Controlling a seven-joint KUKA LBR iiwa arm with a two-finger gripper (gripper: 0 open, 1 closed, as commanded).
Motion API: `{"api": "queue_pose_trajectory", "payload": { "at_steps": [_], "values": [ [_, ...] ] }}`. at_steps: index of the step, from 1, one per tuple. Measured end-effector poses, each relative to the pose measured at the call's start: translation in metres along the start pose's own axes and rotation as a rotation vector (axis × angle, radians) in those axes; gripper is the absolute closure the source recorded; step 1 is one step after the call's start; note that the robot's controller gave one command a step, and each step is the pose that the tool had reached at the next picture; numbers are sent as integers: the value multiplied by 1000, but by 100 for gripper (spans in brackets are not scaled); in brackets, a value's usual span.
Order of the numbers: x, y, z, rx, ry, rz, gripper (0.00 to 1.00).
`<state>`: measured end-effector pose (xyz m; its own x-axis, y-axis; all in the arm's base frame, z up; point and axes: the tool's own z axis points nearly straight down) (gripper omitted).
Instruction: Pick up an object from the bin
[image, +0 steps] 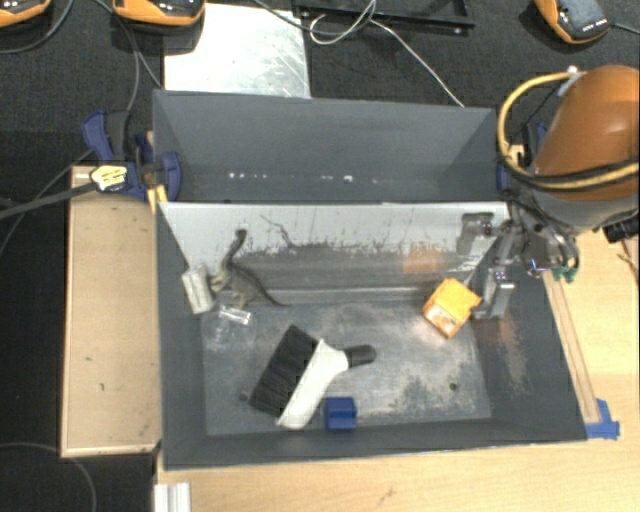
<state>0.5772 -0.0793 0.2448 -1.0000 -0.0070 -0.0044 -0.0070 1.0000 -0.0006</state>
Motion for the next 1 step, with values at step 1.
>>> {"api": "queue_pose_trajectory", "payload": {
  "at_steps": [1],
  "values": [
    [0, 0, 0, 0, 0, -1, 0]
  ]
}}
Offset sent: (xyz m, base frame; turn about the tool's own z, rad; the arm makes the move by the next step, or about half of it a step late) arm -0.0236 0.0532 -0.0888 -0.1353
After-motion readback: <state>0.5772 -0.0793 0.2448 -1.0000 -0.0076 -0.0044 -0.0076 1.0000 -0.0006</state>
